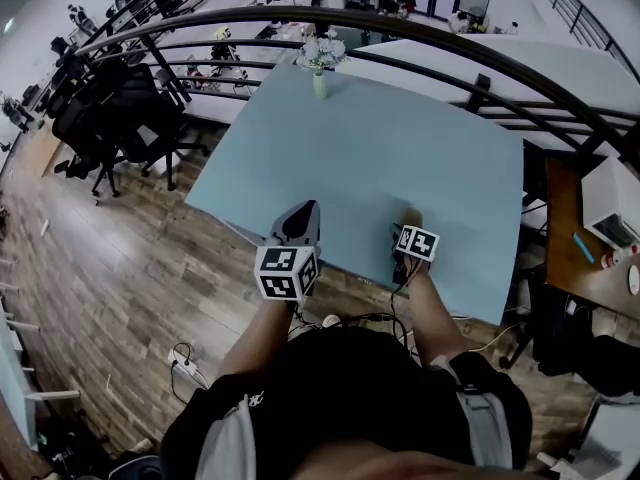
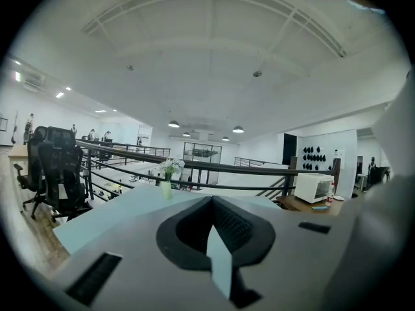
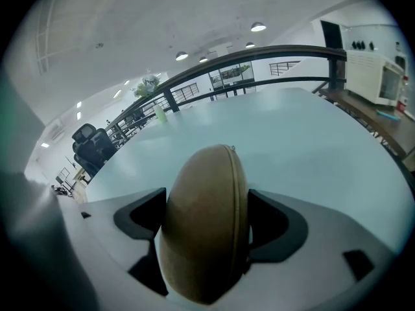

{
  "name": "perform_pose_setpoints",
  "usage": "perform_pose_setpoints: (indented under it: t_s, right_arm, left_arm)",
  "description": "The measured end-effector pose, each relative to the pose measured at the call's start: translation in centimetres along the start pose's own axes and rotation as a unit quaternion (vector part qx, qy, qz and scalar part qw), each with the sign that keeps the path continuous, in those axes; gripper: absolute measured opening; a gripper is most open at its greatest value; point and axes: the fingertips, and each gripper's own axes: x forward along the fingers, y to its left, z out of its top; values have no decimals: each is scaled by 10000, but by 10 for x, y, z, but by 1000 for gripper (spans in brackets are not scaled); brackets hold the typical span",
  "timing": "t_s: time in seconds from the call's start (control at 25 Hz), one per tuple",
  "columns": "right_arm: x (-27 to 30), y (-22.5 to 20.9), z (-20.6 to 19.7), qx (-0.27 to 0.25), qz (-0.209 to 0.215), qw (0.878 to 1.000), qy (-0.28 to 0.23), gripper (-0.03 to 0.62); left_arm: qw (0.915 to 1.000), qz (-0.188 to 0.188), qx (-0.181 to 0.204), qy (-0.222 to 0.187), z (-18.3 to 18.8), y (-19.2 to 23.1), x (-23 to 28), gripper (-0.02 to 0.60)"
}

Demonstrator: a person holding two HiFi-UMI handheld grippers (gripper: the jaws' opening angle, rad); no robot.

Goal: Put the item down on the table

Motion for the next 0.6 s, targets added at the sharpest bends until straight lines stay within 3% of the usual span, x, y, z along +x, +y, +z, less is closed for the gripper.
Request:
perform_pose_setpoints:
  t_s: [0.32,0.6]
  right_arm:
    - [13,6,-12,-54,-43,9979,640,405]
    - [9,1,0,-163,-220,9992,297,417]
  left_arm:
    - [10000,50,-11,-38,1,1,-6,14]
    - [9999,120,-45,-64,0,-3,-9,14]
